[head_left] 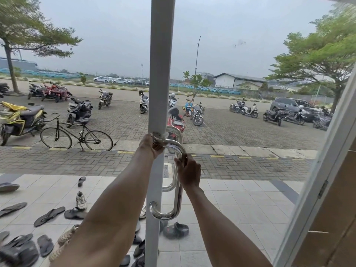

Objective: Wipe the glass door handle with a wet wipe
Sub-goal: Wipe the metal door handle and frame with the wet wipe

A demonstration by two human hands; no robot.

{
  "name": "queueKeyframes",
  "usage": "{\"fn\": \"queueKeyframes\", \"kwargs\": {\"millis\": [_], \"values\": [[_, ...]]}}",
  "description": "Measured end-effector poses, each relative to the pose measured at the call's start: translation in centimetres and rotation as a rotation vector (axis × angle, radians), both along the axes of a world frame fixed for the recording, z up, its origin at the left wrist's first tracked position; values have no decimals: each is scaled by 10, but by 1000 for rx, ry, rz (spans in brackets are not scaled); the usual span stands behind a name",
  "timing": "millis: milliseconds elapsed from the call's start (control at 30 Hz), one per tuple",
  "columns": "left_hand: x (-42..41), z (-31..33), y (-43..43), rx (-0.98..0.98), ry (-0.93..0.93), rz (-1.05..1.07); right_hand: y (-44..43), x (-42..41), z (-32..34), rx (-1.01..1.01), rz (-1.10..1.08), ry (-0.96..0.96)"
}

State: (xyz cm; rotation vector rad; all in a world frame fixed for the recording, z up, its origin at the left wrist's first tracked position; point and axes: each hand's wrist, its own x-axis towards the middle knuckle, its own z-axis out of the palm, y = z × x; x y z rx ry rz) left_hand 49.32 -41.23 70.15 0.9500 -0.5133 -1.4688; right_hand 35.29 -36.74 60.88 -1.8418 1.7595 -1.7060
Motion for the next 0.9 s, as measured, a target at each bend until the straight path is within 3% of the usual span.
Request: {"fn": "queueKeyframes", "kwargs": {"millis": [367, 667, 900], "values": [[-3, -12, 4, -94, 218, -69, 0, -1, 2, 43, 32, -43], [4, -43, 9, -237, 105, -164, 3, 2, 2, 30, 29, -77], [20, -11, 10, -67, -217, -48, 9, 7, 8, 80, -7, -88]]}}
